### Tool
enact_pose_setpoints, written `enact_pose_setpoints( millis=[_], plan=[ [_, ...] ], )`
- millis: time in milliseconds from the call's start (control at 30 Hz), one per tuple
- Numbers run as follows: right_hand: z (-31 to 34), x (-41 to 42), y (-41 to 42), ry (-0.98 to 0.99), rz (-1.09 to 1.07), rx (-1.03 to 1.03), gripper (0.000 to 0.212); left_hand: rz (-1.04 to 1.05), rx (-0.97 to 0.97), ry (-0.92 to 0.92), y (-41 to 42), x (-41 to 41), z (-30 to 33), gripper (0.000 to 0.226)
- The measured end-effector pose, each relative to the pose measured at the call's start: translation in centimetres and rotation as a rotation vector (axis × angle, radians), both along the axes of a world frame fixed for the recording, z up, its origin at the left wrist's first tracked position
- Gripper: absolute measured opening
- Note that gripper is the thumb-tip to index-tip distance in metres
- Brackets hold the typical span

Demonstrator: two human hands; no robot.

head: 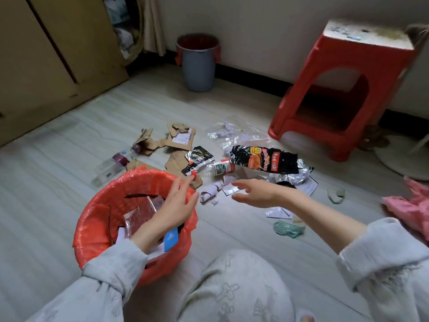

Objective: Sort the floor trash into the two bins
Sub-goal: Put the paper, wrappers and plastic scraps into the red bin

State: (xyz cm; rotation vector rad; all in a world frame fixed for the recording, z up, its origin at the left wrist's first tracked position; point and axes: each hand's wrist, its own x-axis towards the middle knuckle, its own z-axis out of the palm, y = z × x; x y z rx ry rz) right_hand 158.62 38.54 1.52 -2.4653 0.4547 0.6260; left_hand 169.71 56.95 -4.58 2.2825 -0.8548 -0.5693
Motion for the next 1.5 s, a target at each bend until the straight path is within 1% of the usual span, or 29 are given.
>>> enact_pose_setpoints(
  millis=[133,233,333,433,500,567,667,733,800,867,967,1033,1133,1167,1233,1300,1400,1467,1500],
  plan=[
    [-0.8,-3.8,-5.6,0.002,-0.105,-0.068,0.053,-0.154,-0.096,-0.153,-6.6,-1.4,0.5,0.047],
    [-4.8,-6.8,-9.8,0.035,-0.227,-0.125,0.050,-0.278,-0.087,-0.156,-11.7,-2.7,-2.2,0.044],
    [-10.6,-9.0,-12.9,0.072,-0.343,-0.207,0.045,-0.401,0.026,-0.138,-15.0,-3.5,-7.8,0.043],
    [-16.8,-10.7,-15.6,0.159,-0.370,-0.265,0.040,-0.495,0.191,-0.064,-17.9,-4.0,-14.3,0.044],
    [-20.1,-11.7,-17.0,0.193,-0.389,-0.256,0.037,-0.557,0.313,-0.040,-19.7,-4.3,-17.5,0.047],
    [-22.8,-12.3,-18.0,0.183,-0.446,-0.222,0.039,-0.639,0.404,-0.062,-21.1,-4.7,-19.9,0.052],
    [-26.2,-12.7,-17.9,0.164,-0.517,-0.167,0.050,-0.773,0.461,-0.130,-23.5,-5.3,-21.8,0.058],
    [-27.7,-12.5,-16.9,0.136,-0.515,-0.175,0.058,-0.834,0.502,-0.201,-24.9,-5.5,-22.8,0.061],
    [-28.6,-12.3,-16.0,0.115,-0.477,-0.210,0.061,-0.866,0.528,-0.272,-25.8,-5.6,-23.7,0.059],
    [-29.4,-12.3,-15.3,0.097,-0.446,-0.254,0.059,-0.921,0.482,-0.377,-26.0,-5.6,-24.4,0.052],
    [-30.2,-12.5,-14.9,-0.008,-0.418,-0.355,0.048,-0.950,0.410,-0.531,-24.8,-5.0,-25.5,0.052],
    [-30.6,-12.8,-15.0,-0.064,-0.434,-0.387,0.043,-0.909,0.364,-0.569,-23.7,-4.8,-25.9,0.040],
    [-31.2,-13.1,-14.5,-0.129,-0.421,-0.345,0.038,-0.846,0.280,-0.561,-23.0,-4.3,-25.4,0.010],
    [-31.5,-13.2,-14.2,-0.134,-0.427,-0.323,0.035,-0.814,0.272,-0.551,-23.0,-4.1,-25.1,0.008],
    [-31.7,-13.2,-13.9,-0.179,-0.450,-0.265,0.027,-0.737,0.322,-0.542,-23.4,-3.6,-24.9,0.025],
    [-31.4,-13.2,-13.6,-0.254,-0.449,-0.247,0.031,-0.661,0.371,-0.530,-24.1,-3.4,-24.5,0.049],
    [-30.2,-13.5,-13.8,-0.317,-0.448,-0.265,0.033,-0.654,0.516,-0.377,-24.5,-3.6,-24.5,0.091],
    [-29.4,-13.8,-14.2,-0.345,-0.432,-0.303,0.043,-0.669,0.597,-0.326,-24.3,-3.9,-24.7,0.102],
    [-29.2,-14.1,-14.4,-0.352,-0.416,-0.329,0.051,-0.669,0.586,-0.325,-24.0,-4.1,-24.8,0.102]
  ],
)
